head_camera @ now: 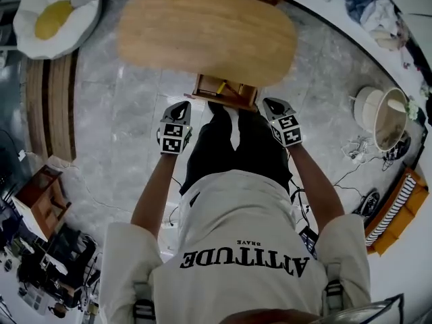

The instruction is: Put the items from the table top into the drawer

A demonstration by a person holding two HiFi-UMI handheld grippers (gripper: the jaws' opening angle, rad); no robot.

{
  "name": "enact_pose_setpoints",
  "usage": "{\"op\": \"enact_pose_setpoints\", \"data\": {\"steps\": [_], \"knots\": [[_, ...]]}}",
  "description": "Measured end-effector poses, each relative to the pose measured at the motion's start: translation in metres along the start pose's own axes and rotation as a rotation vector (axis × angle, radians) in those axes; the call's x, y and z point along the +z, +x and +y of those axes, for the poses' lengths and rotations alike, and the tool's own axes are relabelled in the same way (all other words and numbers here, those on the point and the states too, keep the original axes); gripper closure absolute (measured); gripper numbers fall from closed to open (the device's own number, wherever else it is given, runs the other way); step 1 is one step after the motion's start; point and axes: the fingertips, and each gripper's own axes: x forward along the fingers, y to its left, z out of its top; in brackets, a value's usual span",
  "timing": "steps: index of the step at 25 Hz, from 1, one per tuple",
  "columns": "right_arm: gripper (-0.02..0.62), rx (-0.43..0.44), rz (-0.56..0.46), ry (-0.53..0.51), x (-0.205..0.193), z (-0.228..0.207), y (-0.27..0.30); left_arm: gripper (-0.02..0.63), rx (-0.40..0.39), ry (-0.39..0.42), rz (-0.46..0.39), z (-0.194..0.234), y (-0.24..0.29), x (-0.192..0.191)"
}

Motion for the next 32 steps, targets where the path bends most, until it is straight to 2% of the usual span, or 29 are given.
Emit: {"op": "enact_pose_setpoints", "data": {"steps": [6, 11, 17, 24, 32], "knots": [[0.577, -0.025, -0.094, -0.013, 0.018, 0.005, -0.053, 0.584, -0.031, 0.041, -0.025, -0.022, -0.022, 0.018], [0.577, -0.035, -0.149, -0.015, 0.019, 0.008, -0.086, 0.584, -0.018, 0.045, -0.073, -0.028, -0.039, 0.029], [0.577, -0.039, -0.187, -0.028, -0.010, 0.006, -0.131, 0.584, 0.009, 0.007, -0.137, -0.060, -0.073, 0.027], [0.577, -0.046, -0.252, -0.055, -0.048, 0.006, -0.189, 0.584, 0.055, -0.048, -0.200, -0.111, -0.109, -0.001], [0.577, -0.061, -0.321, -0.105, -0.086, 0.014, -0.247, 0.584, 0.097, -0.051, -0.296, -0.171, -0.163, -0.023]]}}
